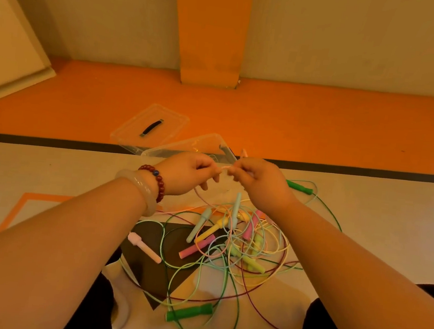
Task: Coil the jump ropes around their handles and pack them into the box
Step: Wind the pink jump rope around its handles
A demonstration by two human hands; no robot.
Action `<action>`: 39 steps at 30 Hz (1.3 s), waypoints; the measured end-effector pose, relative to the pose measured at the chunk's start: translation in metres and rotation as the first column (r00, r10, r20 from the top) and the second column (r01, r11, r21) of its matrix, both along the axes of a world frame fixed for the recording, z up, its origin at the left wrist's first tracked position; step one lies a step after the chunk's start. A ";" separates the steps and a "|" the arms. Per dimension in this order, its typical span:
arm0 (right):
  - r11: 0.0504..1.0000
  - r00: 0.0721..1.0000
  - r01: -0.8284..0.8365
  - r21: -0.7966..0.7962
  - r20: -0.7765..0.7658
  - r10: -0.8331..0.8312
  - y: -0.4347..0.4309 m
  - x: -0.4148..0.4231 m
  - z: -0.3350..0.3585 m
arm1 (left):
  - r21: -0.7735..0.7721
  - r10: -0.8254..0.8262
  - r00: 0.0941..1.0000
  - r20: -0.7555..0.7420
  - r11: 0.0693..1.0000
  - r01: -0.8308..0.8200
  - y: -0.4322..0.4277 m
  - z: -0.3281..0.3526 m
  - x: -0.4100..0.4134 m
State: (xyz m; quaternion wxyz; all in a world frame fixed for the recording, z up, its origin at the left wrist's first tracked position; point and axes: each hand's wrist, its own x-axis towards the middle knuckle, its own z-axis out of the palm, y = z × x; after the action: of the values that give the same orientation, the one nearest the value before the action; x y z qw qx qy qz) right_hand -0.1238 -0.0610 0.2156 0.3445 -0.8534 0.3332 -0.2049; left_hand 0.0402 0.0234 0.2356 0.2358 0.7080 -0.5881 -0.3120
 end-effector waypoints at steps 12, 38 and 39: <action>0.852 0.874 0.396 0.342 0.144 -0.464 -0.016 -0.010 0.005 | -0.034 0.249 0.956 -0.154 0.966 -0.257 0.003 0.008 0.012; 0.880 0.910 0.413 0.234 -0.082 -0.406 -0.010 -0.005 0.007 | -0.139 0.262 0.925 -0.275 0.941 -0.308 -0.003 0.017 0.005; 0.917 0.934 0.358 0.174 -0.091 -0.347 -0.007 -0.004 0.009 | -0.131 0.228 0.953 -0.201 0.958 -0.256 -0.004 0.018 0.002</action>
State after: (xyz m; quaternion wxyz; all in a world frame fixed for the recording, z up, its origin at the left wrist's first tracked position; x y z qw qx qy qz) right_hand -0.1275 -0.0676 0.2245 0.3712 -0.7488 0.5090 -0.2060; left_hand 0.0424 0.0192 0.2533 0.3801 0.7225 -0.4950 -0.2975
